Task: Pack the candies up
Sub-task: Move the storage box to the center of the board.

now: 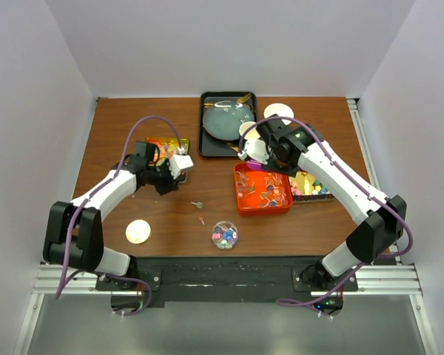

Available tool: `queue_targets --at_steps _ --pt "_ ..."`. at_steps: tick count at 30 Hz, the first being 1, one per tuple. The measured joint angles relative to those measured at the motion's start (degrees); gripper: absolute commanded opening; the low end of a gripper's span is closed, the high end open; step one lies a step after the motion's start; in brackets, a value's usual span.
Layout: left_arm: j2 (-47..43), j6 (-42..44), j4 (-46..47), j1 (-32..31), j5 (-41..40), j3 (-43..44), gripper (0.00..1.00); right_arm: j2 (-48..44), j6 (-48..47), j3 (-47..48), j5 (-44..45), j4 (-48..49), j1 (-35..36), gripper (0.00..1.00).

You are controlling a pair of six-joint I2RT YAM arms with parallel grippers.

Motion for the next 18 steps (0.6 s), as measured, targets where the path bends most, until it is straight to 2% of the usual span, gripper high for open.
queue_targets --at_steps 7,9,10,13,16,18 --pt "-0.35 -2.38 -0.83 -10.99 2.84 -3.91 0.24 0.02 0.02 1.70 -0.13 0.00 0.00 0.00" --pt "-0.07 -3.76 -0.42 -13.11 3.32 -4.04 0.26 0.02 0.02 1.70 -0.13 -0.02 0.00 0.00" --pt "0.15 -5.09 -0.02 -13.94 3.52 -4.04 0.37 0.02 0.02 1.70 -0.13 -0.02 0.00 0.00" --pt "0.17 -8.24 0.63 -14.58 3.37 -3.69 0.55 0.00 0.02 1.70 -0.09 -0.02 0.00 0.00" --pt "-0.61 -11.78 1.57 -13.86 1.01 -1.77 0.66 0.00 0.02 1.68 -0.07 0.00 0.00 0.00" --pt "-1.60 -14.21 2.89 -11.89 -0.98 0.11 0.67 -0.02 0.02 1.64 -0.07 0.02 0.00 0.00"
